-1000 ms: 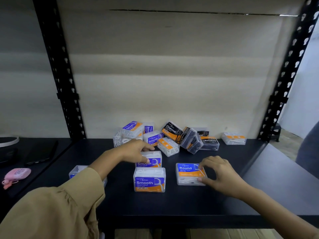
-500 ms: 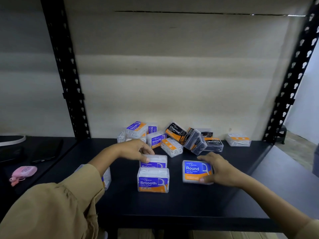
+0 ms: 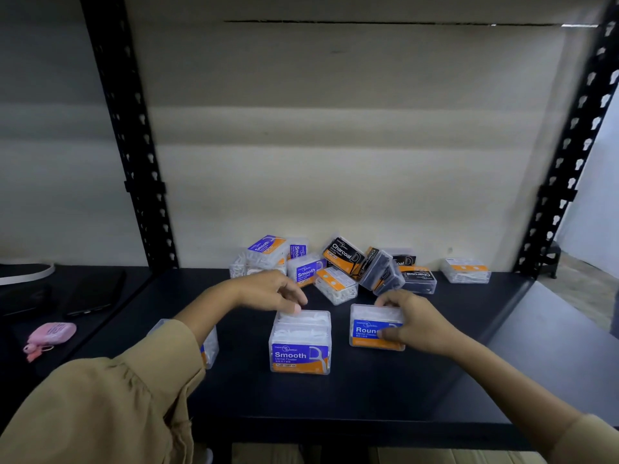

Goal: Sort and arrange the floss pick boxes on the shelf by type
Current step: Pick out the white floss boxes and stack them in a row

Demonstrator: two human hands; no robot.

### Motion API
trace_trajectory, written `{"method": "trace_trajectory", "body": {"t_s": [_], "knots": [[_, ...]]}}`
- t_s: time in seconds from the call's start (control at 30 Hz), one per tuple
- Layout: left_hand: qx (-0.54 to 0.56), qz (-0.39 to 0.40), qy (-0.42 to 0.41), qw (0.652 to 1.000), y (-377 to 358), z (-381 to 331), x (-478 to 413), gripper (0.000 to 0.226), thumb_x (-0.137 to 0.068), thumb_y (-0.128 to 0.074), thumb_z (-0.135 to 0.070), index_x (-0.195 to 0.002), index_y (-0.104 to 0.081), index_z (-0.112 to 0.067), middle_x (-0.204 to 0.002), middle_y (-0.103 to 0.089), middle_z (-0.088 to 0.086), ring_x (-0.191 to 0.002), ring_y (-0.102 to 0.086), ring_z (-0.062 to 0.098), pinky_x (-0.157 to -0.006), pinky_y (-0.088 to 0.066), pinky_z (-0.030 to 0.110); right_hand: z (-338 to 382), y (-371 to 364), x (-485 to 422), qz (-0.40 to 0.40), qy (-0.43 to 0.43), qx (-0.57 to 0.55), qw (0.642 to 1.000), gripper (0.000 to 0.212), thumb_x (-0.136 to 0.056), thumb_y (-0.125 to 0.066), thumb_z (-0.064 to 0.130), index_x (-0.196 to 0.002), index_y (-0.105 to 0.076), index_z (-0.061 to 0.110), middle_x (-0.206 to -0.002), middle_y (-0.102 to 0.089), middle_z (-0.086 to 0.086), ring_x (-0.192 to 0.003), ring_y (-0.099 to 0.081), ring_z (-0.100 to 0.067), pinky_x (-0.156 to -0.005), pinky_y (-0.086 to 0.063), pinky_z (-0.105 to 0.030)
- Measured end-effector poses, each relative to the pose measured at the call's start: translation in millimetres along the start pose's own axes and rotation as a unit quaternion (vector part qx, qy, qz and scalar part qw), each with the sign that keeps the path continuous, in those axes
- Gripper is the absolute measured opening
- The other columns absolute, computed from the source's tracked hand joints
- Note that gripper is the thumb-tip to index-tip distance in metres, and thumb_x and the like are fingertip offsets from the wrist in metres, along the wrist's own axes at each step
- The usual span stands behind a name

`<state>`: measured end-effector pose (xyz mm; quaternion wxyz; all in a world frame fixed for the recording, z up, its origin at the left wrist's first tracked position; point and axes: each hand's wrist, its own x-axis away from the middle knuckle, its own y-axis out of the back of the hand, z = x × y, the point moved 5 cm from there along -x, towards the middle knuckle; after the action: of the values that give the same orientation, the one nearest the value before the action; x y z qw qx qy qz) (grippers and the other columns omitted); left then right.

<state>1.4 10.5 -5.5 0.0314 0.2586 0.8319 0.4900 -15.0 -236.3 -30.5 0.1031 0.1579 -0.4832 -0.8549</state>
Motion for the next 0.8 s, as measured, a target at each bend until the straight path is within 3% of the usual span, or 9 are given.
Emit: {"method": "trace_trajectory", "body": {"t_s": [0.2, 0.3, 0.43, 0.6, 0.73, 0.8], "knots": [[-0.1, -0.114, -0.037, 0.988, 2, -31, -16, 0.049, -0.086, -0.064, -0.032, -0.133, -0.05, -0.026, -0.129, -0.059, -0.002, -0.116, -0.054, 0.014, -0.093, -0.042, 0.024, 23, 4, -26, -0.06, 0.01, 0.044, 0.997, 0.045, -0.069, -0.077, 0.027, -0.111, -0.059, 0.02, -0.112, -0.061, 0.001, -0.103, -0.055, -0.018, -0.089, -0.046, -0.036], [-0.16, -0.151, -0.076, 0.973, 1, -49, -23, 0.058, -0.083, -0.065, -0.036, -0.137, -0.045, -0.028, -0.136, -0.053, -0.002, -0.123, -0.048, 0.016, -0.101, -0.038, 0.032, 41, 3, -39, -0.08, 0.037, 0.073, 0.993, 0.048, -0.07, -0.075, 0.032, -0.114, -0.059, 0.022, -0.118, -0.061, 0.001, -0.109, -0.052, -0.021, -0.094, -0.04, -0.037], [-0.145, -0.186, -0.106, 0.966, 5, -59, -27, 0.053, -0.078, -0.069, -0.032, -0.128, -0.052, -0.03, -0.123, -0.062, -0.003, -0.113, -0.053, 0.019, -0.096, -0.043, 0.038, 57, -1, -50, -0.1, 0.052, 0.061, 0.992, 0.047, -0.071, -0.073, 0.03, -0.116, -0.059, 0.021, -0.119, -0.061, -0.002, -0.112, -0.052, -0.025, -0.096, -0.041, -0.04], [-0.173, -0.201, -0.079, 0.961, 18, -41, -21, 0.04, -0.08, -0.066, -0.031, -0.119, -0.058, -0.027, -0.117, -0.063, -0.003, -0.108, -0.055, 0.018, -0.092, -0.045, 0.039, 48, -9, -38, -0.122, 0.036, 0.019, 0.992, 0.056, -0.08, -0.065, 0.038, -0.13, -0.046, 0.023, -0.129, -0.055, -0.001, -0.12, -0.048, -0.023, -0.101, -0.039, -0.045], [-0.116, -0.212, -0.019, 0.97, 29, 1, -5, 0.042, -0.078, -0.07, -0.034, -0.118, -0.059, -0.028, -0.118, -0.063, -0.004, -0.106, -0.057, 0.016, -0.092, -0.049, 0.037, 26, -26, -7, -0.1, 0.006, 0.062, 0.993, 0.055, -0.087, -0.042, 0.052, -0.136, -0.038, 0.028, -0.138, -0.046, 0.006, -0.129, -0.039, -0.016, -0.108, -0.028, -0.039], [-0.104, -0.211, 0.005, 0.972, 33, 22, 3, 0.047, -0.076, -0.073, -0.034, -0.12, -0.058, -0.029, -0.124, -0.061, -0.005, -0.109, -0.057, 0.015, -0.094, -0.048, 0.037, 16, -40, 12, -0.07, -0.015, 0.086, 0.994, 0.07, -0.077, -0.018, 0.063, -0.137, -0.036, 0.031, -0.141, -0.041, 0.01, -0.132, -0.033, -0.012, -0.112, -0.021, -0.036]]}}
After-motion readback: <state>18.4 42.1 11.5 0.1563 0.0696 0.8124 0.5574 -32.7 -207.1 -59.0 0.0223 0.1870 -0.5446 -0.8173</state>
